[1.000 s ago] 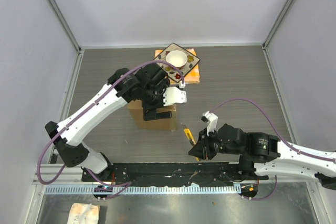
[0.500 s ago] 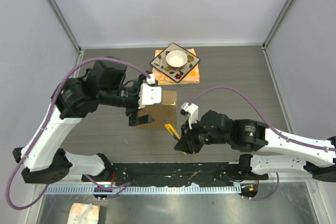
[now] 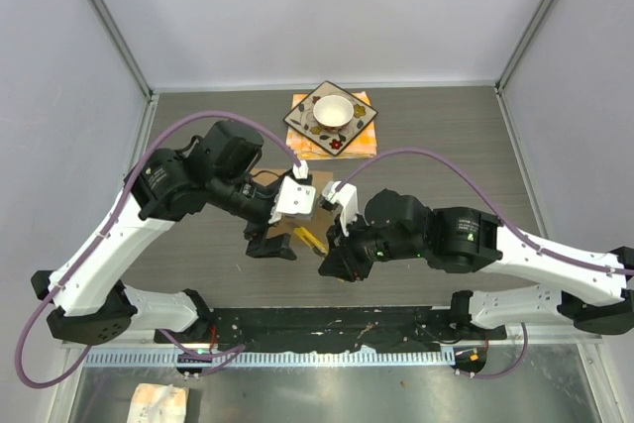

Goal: Unpack the express box
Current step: Cut the express box at the center of the board.

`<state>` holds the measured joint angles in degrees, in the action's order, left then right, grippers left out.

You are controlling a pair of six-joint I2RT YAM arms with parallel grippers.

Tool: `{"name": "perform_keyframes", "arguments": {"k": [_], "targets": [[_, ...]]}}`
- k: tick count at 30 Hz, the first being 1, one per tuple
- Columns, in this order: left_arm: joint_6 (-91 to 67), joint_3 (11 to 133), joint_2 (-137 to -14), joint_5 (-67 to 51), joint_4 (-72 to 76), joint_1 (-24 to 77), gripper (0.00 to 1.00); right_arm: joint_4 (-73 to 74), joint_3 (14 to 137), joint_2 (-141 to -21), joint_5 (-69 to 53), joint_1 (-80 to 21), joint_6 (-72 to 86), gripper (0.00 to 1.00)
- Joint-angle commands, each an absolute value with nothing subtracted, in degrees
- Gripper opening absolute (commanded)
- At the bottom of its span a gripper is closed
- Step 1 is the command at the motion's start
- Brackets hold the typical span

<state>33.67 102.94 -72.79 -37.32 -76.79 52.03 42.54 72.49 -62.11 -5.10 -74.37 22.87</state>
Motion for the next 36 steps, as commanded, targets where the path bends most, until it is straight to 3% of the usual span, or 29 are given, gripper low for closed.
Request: {"name": "perform_keyframes", "arguments": {"k": [1,3,6,7,10,11,17,21,23,25,26,27,31,34,36], "targets": [[33.93,101.25,-70.49,-39.37,-76.47,52.03,0.79,44.30,76.90,-63.63,-3.88,-76.02,19.60,0.01],[33.75,101.42,-70.66,-39.55,-76.55,52.03,0.72,45.26,78.04,-64.51,-3.34,-76.64,19.07,0.01],[33.92,101.51,-71.01,-39.90,-76.82,52.03,0.51,46.40,79.62,-65.48,-2.03,-77.87,18.02,0.01],[33.84,101.69,-70.93,-39.99,-76.82,52.03,0.31,46.58,79.98,-65.83,-1.67,-78.22,17.67,0.01],[33.75,101.69,-70.84,-40.52,-77.08,52.03,0.05,47.11,81.21,-65.83,-0.18,-78.75,17.32,0.01],[33.75,101.60,-70.93,-40.60,-77.78,52.03,0.01,46.59,81.30,-65.48,2.78,-78.92,17.14,0.01],[33.93,100.99,-70.49,-42.71,-79.63,51.94,0.00,39.31,81.39,-59.52,10.89,-79.37,13.90,0.01],[31.03,101.95,-70.23,-43.68,-77.61,50.72,0.00,34.02,82.34,-55.11,14.06,-79.37,10.56,0.29],[27.62,103.35,-70.14,-43.42,-74.47,50.19,0.00,33.49,83.49,-54.32,14.85,-79.37,9.93,0.35],[24.10,105.89,-70.49,-44.20,-71.65,48.61,0.00,32.96,84.29,-52.92,15.81,-79.37,9.76,0.59],[22.17,106.95,-70.84,-44.91,-68.32,47.82,0.00,32.87,84.37,-52.39,16.26,-79.37,9.76,0.87],[16.32,107.92,-71.10,-45.96,-66.38,45.99,0.00,32.44,83.68,-50.47,16.78,-79.37,10.02,0.91],[-2.05,107.60,-70.15,-51.58,-51.29,38.08,0.00,25.52,77.80,-42.40,19.15,-79.37,12.64,0.93],[-24.47,99.53,-67.68,-55.27,-21.92,31.30,0.00,15.17,67.44,-33.79,19.69,-79.37,13.88,0.94],[-34.49,96.43,-66.62,-57.03,-12.79,29.89,0.00,10.83,61.30,-32.00,20.30,-79.37,13.89,0.94]]}}
